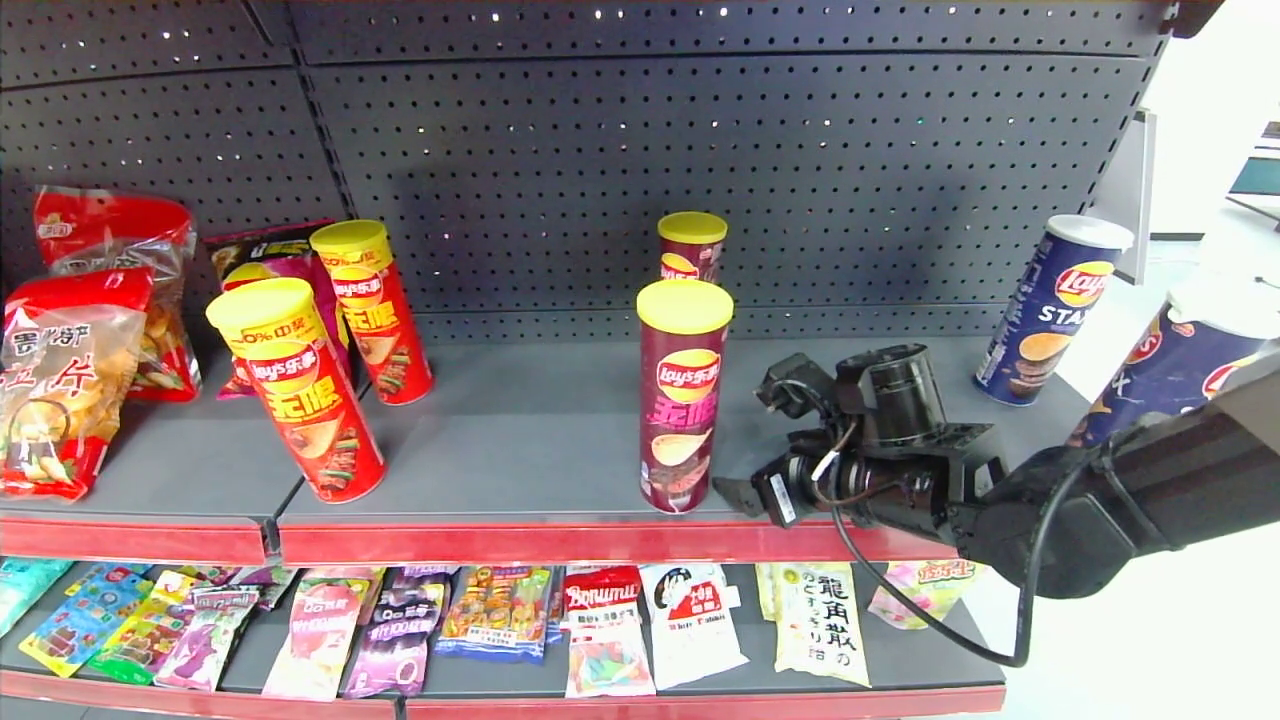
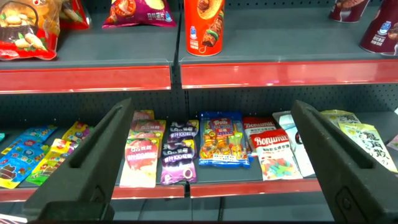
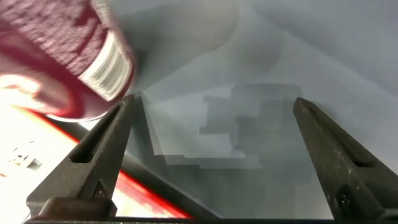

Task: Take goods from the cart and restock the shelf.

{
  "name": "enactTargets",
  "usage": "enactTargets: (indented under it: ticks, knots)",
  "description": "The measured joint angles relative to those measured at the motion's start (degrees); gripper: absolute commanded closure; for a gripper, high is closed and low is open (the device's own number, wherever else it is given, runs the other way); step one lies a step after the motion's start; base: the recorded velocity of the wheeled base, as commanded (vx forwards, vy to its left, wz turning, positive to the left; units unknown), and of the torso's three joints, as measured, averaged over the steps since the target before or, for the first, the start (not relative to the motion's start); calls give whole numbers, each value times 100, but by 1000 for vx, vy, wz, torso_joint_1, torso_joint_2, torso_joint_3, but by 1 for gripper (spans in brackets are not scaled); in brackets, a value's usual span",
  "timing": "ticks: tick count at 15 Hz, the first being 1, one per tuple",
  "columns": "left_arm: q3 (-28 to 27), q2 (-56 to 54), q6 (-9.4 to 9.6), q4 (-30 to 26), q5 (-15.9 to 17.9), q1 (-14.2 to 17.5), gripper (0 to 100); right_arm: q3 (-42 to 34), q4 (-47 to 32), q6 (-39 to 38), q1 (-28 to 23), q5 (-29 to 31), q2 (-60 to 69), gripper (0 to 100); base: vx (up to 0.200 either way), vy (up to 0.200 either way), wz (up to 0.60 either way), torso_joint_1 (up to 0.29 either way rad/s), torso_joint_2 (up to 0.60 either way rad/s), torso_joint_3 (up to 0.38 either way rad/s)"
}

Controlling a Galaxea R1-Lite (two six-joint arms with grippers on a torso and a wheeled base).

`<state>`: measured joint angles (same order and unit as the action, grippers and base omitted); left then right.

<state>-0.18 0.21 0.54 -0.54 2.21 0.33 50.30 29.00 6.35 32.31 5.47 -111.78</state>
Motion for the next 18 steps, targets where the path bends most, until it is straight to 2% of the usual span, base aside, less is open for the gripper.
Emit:
enactTargets:
  ticks: [18]
  knots:
    - [-2, 0, -2, 2, 0, 0, 0, 182, 0, 0, 121, -1, -101, 0, 0, 0, 0, 0, 0, 0]
